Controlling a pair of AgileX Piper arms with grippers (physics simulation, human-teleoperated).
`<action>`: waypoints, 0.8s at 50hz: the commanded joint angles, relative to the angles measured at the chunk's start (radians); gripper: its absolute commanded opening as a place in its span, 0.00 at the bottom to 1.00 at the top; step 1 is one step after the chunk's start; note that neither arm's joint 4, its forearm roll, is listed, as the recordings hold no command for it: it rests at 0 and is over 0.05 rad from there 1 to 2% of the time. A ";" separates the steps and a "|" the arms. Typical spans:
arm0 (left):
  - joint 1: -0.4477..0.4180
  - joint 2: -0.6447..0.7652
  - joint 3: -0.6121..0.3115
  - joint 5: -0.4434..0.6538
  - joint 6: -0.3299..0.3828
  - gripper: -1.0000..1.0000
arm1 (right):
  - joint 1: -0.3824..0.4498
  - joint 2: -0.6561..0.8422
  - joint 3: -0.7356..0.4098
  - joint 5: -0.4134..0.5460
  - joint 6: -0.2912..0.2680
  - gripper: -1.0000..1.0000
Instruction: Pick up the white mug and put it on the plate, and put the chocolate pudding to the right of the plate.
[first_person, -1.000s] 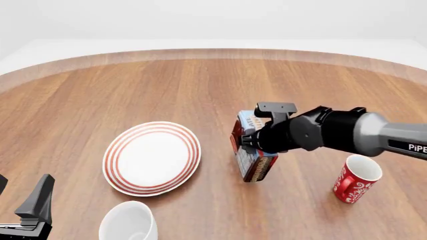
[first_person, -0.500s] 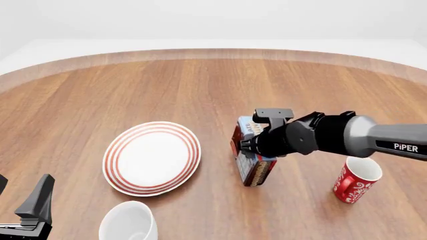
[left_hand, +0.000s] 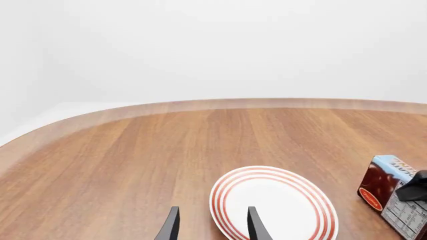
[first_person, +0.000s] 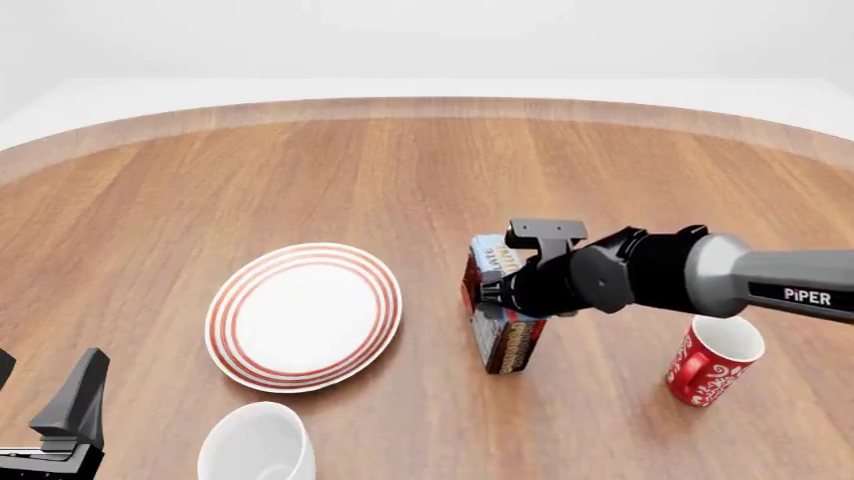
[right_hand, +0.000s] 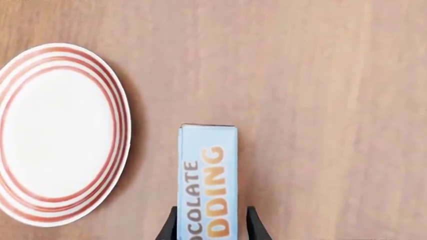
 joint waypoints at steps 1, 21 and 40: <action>0.000 0.000 0.000 0.000 0.000 1.00 | -0.004 0.013 0.003 -0.006 0.017 1.00; 0.000 0.000 0.000 0.000 0.000 1.00 | -0.025 -0.045 -0.020 0.017 -0.074 1.00; 0.000 0.000 0.000 0.000 0.000 1.00 | -0.019 -0.099 -0.024 0.037 -0.082 1.00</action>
